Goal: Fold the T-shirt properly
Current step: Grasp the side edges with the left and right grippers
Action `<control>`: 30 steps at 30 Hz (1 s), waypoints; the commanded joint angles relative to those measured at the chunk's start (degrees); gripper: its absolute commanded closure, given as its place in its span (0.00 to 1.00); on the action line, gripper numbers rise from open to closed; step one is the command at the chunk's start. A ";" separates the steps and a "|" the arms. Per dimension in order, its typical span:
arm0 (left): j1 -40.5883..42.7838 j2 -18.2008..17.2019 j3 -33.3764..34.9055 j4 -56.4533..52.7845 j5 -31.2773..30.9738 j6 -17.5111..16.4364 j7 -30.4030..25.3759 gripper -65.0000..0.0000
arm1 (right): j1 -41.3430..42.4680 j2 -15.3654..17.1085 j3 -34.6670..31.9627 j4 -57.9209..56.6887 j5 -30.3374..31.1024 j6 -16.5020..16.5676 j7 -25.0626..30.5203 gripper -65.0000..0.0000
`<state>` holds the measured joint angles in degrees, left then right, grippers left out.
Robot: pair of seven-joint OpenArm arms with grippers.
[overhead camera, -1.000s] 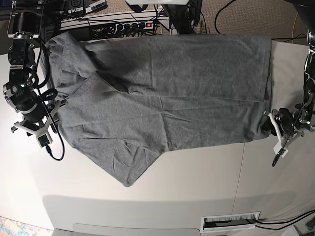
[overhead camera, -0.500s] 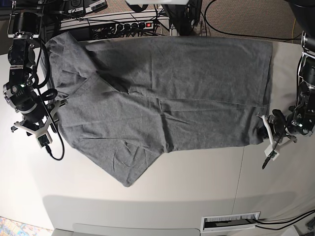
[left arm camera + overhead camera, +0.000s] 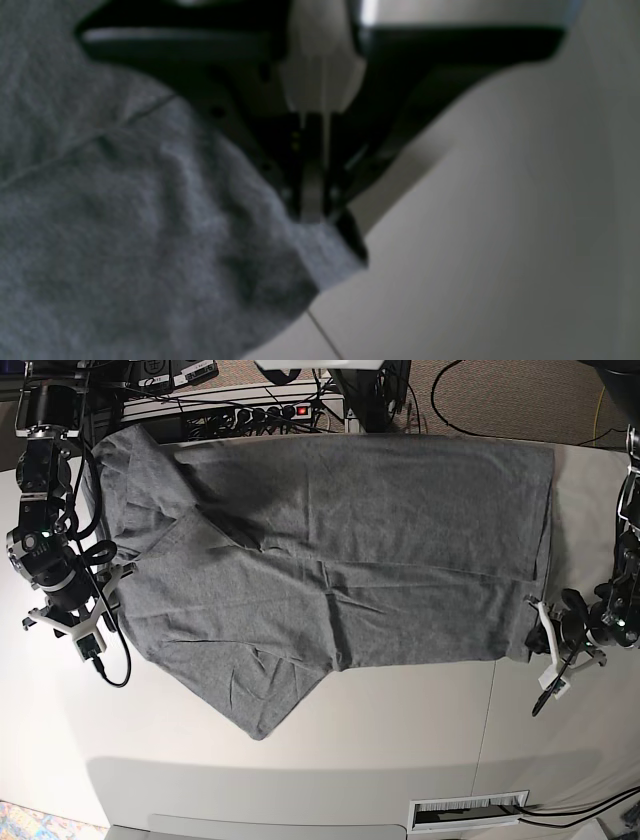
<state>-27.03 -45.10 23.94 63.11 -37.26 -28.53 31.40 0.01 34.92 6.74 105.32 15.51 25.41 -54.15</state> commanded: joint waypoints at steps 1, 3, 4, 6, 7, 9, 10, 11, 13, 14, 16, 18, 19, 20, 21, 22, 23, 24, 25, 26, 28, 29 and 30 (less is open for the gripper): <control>-1.68 -1.22 -0.50 0.68 1.07 0.90 -2.64 0.75 | 1.11 1.11 0.61 0.74 -0.13 -0.26 1.07 0.66; -1.68 -1.03 -0.50 0.57 5.29 4.04 -6.03 0.68 | 1.11 1.11 0.61 0.74 -0.13 -0.26 1.01 0.66; -1.70 -0.74 -0.50 0.42 7.74 5.40 -7.58 0.68 | 1.11 1.11 0.61 0.74 -0.13 -0.26 0.96 0.66; -1.70 -0.07 -0.50 -0.26 11.87 6.54 -10.58 0.68 | 1.11 1.11 0.61 0.74 -0.13 -0.26 0.83 0.66; -1.73 0.44 -0.50 -0.96 13.05 6.67 -11.76 0.68 | 1.11 1.11 0.61 0.74 -0.13 -0.26 0.70 0.66; -1.73 1.68 -0.50 -2.75 13.99 6.64 -12.63 0.68 | 1.11 1.11 0.61 0.74 -0.13 -0.26 0.44 0.66; -1.70 2.38 -0.50 -3.69 14.16 6.62 -12.61 0.68 | 1.09 1.11 0.61 0.74 -0.11 -0.26 0.28 0.66; -1.70 3.02 -0.50 -4.70 14.21 6.60 -12.61 0.68 | 1.09 1.11 0.61 0.74 -0.13 -0.26 0.13 0.66; -1.73 3.98 -0.50 -6.51 14.19 6.40 -12.61 0.68 | 1.09 1.11 0.61 0.74 -0.13 -0.26 0.09 0.66; -1.70 4.20 -0.50 -7.06 14.19 6.21 -12.59 0.68 | 1.09 1.11 0.61 0.74 -0.13 -0.26 0.02 0.66; -1.70 4.28 -0.50 -7.74 14.16 5.99 -12.55 0.68 | 1.09 1.14 0.61 0.74 -0.13 -0.26 -0.07 0.66; -1.70 4.15 -0.50 -8.00 14.21 6.03 -12.55 0.67 | 1.09 1.14 0.61 0.74 -0.13 -0.26 -0.07 0.66; -1.68 4.13 -0.50 -8.00 14.47 6.03 -12.50 0.65 | 1.09 1.11 0.61 0.74 -0.13 -0.26 -0.07 0.66; -1.70 4.15 -0.50 -8.00 15.37 6.03 -12.50 0.64 | 1.11 1.14 0.61 0.74 -0.11 -0.26 -0.02 0.66; -1.70 4.15 -0.50 -8.00 16.31 6.05 -12.55 0.63 | 1.11 1.14 0.61 0.74 -0.11 -0.26 0.02 0.66; -1.70 4.13 -0.50 -8.00 16.94 6.16 -12.59 0.63 | 1.09 1.11 0.61 0.74 -0.11 -0.26 0.00 0.66; -1.70 4.15 -0.50 -8.00 17.51 6.47 -12.59 0.63 | 1.11 1.11 0.61 0.74 -0.11 -0.26 0.00 0.66; -1.68 4.15 -0.50 -8.00 17.62 6.56 -12.61 0.63 | 1.11 1.14 0.61 0.74 -0.11 -0.26 -0.02 0.66; -1.68 4.17 -0.50 -8.00 17.59 6.49 -12.59 0.63 | 1.09 1.14 0.61 0.74 -0.11 -0.26 -0.02 0.66; -1.68 4.17 -0.50 -8.00 17.57 6.45 -12.59 0.63 | 1.09 1.14 0.61 0.74 -0.11 -0.26 -0.04 0.66; -1.66 4.28 -0.50 -8.07 17.57 6.45 -12.59 0.63 | 1.09 1.14 0.61 0.74 -0.11 -0.26 -0.07 0.66; -1.66 4.35 -0.50 -8.35 17.42 6.38 -12.59 0.63 | 1.11 1.14 0.61 0.74 -0.11 -0.26 -0.07 0.66; -1.70 4.46 -0.50 -8.85 16.81 6.23 -12.59 0.63 | 1.09 1.14 0.61 0.74 -0.11 -0.26 -0.07 0.66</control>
<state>-27.14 -39.62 23.99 53.80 -20.03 -22.50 19.77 0.01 34.92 6.74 105.32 15.51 25.41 -55.27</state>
